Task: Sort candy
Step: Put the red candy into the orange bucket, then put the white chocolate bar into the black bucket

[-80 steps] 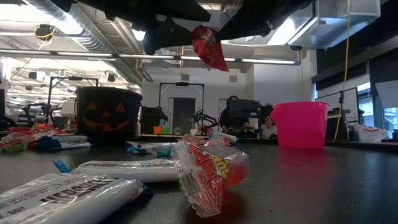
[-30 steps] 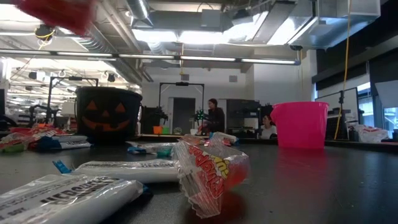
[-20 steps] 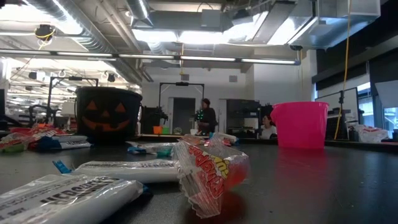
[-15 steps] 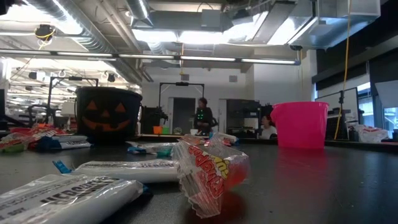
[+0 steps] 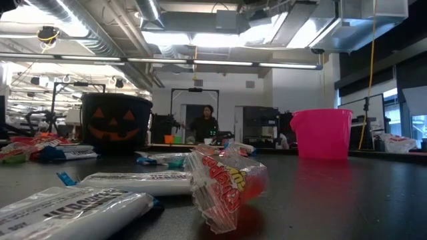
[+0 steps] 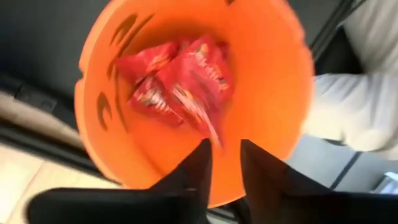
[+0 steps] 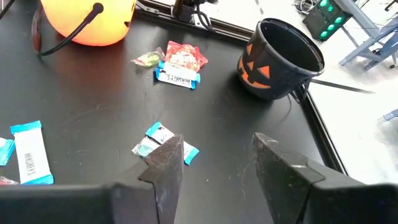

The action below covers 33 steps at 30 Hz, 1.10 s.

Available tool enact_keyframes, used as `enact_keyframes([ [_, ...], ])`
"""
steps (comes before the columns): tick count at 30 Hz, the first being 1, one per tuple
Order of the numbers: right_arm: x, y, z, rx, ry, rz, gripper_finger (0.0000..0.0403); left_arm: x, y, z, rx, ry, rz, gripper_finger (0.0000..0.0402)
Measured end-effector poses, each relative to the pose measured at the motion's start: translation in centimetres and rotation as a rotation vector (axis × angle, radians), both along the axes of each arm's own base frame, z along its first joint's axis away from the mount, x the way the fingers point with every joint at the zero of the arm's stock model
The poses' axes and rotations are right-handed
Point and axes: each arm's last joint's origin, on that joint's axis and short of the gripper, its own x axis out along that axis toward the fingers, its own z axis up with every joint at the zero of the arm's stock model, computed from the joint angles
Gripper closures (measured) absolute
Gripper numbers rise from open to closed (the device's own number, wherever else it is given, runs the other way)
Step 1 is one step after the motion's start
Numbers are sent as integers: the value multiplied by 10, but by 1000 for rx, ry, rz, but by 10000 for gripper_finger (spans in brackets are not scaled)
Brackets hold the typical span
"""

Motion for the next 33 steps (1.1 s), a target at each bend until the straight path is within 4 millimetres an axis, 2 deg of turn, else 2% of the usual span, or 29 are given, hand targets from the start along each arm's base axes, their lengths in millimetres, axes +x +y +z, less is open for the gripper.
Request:
enact_keyframes([
  [4, 0, 0, 0, -1, 1, 0, 214, 0, -1, -2, -2, 23, 4, 272],
  [7, 0, 0, -1, -4, 8, 0, 214, 2, 1, 1, -28, -14, 21, 255],
  [9, -1, 0, -1, -6, 13, 0, 214, 9, 1, 5, -31, -125, 26, 253],
  [12, -2, -1, -2, -15, 30, 1, 214, 24, -3, 13, -3, -379, -18, 254],
  [15, -3, -1, -4, -33, 55, 6, 214, 44, -9, 19, 58, -582, -105, 254],
  [17, -3, -2, -5, -42, 63, 0, 214, 61, -14, 15, 130, -647, -161, 254],
  [20, -4, -2, -6, -43, 75, -3, 214, 91, -22, -1, 240, -653, -270, 255],
  [27, -4, -2, -6, -34, 73, -11, 214, 164, -42, -59, 390, -657, -524, 255],
  [30, -5, -2, -6, -22, 72, -18, 214, 183, -43, -83, 453, -625, -589, 255],
  [33, -6, -3, -8, -23, 89, -24, 214, 192, -42, -105, 518, -566, -669, 255],
])
